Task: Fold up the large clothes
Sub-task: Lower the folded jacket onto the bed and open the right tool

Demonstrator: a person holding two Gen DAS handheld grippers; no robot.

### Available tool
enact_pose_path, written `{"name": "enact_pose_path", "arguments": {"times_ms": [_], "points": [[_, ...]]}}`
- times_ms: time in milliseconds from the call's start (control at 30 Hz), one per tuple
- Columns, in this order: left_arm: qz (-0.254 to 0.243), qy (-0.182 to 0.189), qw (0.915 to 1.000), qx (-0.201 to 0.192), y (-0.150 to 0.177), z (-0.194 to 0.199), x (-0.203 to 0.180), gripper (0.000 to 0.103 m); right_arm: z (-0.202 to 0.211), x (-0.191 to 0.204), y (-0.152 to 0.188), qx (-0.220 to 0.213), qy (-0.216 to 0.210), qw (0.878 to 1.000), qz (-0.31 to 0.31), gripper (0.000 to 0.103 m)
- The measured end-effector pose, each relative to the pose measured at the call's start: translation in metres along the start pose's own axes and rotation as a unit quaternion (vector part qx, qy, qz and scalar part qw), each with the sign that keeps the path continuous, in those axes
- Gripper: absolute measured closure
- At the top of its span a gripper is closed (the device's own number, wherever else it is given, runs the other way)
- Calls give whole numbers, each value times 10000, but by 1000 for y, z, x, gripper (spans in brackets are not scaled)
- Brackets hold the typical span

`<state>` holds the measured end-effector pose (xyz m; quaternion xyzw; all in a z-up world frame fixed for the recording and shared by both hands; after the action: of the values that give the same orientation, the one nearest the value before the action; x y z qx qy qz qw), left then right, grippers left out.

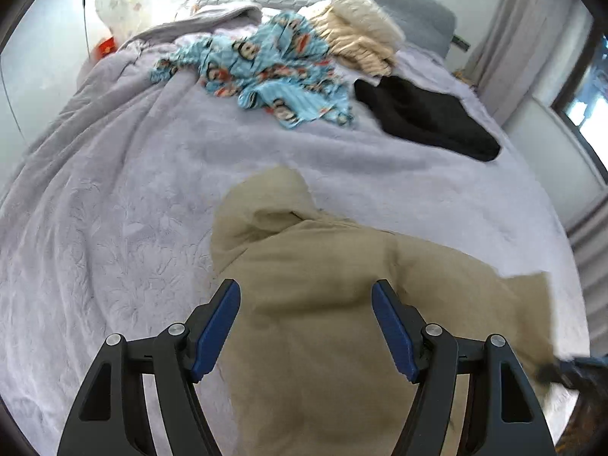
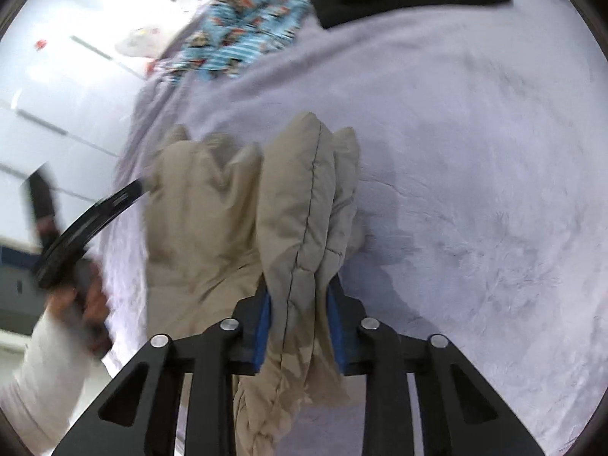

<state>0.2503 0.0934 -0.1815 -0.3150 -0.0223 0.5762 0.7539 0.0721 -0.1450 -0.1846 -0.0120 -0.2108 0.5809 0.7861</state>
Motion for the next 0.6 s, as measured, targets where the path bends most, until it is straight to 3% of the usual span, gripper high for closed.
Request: {"name": "enact_pose_path", "arguments": {"times_ms": [267, 400, 467, 533, 567, 600], "points": [[-186, -495, 9983, 226, 13, -54, -33, 31, 30, 46, 17, -370, 377, 9973, 505, 75], [-254, -840, 9958, 275, 12, -69, -47, 30, 28, 60, 49, 58, 137, 9977, 663, 75], [-262, -933, 9949, 292, 12, -72, -49, 30, 8, 62, 66, 304, 366, 9940, 984, 75], [-254, -978, 9945, 291, 13, -72, -50, 30, -15, 50, 78, 407, 964, 9859, 1303, 76], [-261, -963, 9946, 288, 13, -73, -49, 30, -27, 40, 82, 429, 1232, 9820, 1364, 86], [-268, -957, 9947, 278, 13, -74, -51, 30, -37, 29, 82, 450, 1360, 9810, 1310, 88]]}}
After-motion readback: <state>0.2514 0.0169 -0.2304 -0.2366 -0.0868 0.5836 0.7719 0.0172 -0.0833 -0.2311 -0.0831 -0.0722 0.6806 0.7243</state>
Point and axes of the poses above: each gripper's, at about its wrist camera, not at the fingertips, and z roughly against the way its jaws point, x to its left, y to its underside, the point moved 8 cm from there along -z, roughly the way its jaws point, and after that the axes turned 8 degrees about y, right-handed, at the moved point
